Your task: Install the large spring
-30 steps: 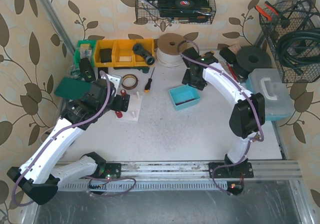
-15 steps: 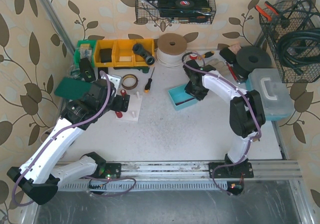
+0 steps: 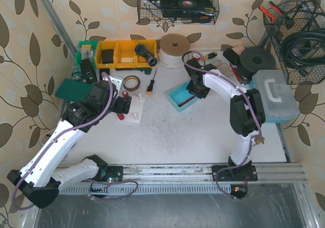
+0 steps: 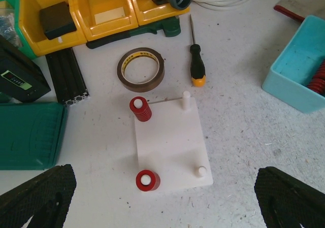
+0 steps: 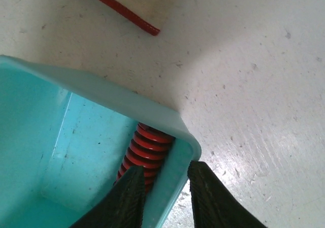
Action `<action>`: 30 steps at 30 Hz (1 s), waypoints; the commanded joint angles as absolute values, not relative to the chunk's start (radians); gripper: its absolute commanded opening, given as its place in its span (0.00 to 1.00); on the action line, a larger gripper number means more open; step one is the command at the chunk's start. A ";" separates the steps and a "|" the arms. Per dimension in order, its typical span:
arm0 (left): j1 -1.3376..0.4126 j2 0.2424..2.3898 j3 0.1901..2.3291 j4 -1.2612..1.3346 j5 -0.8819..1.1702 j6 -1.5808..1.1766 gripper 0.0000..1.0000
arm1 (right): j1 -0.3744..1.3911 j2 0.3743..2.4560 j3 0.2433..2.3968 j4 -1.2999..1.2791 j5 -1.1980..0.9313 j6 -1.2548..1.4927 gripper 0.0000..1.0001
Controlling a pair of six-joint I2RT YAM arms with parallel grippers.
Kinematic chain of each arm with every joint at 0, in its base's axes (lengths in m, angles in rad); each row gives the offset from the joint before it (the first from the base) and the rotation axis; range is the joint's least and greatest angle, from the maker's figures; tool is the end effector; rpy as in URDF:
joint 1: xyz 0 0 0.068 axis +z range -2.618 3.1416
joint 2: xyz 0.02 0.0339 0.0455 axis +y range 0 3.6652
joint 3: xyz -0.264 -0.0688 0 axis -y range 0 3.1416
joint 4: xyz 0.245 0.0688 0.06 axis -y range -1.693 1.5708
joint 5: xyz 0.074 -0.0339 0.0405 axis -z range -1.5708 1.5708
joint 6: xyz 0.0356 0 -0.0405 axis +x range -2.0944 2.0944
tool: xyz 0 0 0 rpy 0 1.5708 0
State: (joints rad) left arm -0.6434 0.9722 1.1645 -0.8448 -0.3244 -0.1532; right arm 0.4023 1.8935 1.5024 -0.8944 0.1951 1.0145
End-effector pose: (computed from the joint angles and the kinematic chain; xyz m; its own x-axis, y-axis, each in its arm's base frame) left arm 0.1555 -0.1024 0.3719 -0.5359 0.2211 -0.8148 0.2876 0.9552 0.0700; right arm 0.3558 0.1439 0.2214 -0.7498 0.5863 -0.3066 0.5735 0.8070 0.1408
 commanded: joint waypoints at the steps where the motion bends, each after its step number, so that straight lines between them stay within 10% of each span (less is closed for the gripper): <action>1: -0.653 0.963 1.194 -0.842 -0.364 -0.124 0.99 | 0.397 1.969 1.545 -0.958 0.213 0.952 0.28; 16: -0.651 0.962 1.176 -0.834 -0.291 -0.147 0.98 | 0.404 1.945 1.483 -0.824 0.171 0.932 0.34; 30: -0.651 0.968 1.175 -0.835 -0.201 -0.176 0.97 | 0.375 1.983 1.503 -0.849 0.195 0.666 0.09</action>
